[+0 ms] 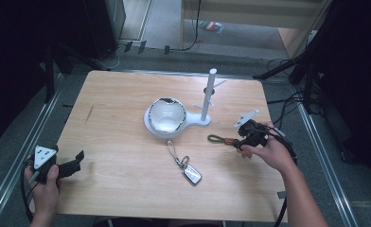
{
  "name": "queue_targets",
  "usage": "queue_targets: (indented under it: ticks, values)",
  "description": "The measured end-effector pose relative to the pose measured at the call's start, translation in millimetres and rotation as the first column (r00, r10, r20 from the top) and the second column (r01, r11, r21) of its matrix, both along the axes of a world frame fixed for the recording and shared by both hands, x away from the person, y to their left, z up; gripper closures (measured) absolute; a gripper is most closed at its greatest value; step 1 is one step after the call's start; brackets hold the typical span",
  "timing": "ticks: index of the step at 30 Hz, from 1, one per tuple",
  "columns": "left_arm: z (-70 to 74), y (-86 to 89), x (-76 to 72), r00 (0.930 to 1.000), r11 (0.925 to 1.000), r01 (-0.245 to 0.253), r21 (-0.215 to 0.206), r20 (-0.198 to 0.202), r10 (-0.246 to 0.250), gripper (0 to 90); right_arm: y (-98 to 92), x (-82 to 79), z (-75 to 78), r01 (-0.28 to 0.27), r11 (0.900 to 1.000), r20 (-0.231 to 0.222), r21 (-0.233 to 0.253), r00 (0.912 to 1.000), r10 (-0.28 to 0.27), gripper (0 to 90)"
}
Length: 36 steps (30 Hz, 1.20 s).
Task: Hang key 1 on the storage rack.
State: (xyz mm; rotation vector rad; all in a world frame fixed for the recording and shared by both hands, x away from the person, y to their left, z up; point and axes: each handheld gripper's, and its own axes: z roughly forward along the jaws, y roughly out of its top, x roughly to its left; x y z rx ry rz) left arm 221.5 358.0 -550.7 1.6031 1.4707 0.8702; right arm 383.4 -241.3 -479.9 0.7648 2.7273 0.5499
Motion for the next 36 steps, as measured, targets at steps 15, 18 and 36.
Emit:
queue_targets:
  ticks: [15,18,36]
  values:
    - [0.0,-0.1,0.4,1.0,1.0,0.0,0.0,-0.005,0.0,6.0,14.6,13.2,-16.3,-0.077,0.994,-0.07,-0.078,0.9949,0.072,49.3]
    - [0.0,0.2,0.5,1.0,1.0,0.002,-0.002,-0.005,-0.002,6.0,16.3,17.8,-19.0,-0.084,0.993,-0.088,-0.08,0.9931,0.077,51.0]
    - [0.0,0.3,0.5,1.0,1.0,0.005,-0.002,-0.006,-0.005,6.1,27.5,36.3,-23.8,-0.129,0.983,-0.19,-0.127,0.9763,0.103,56.1]
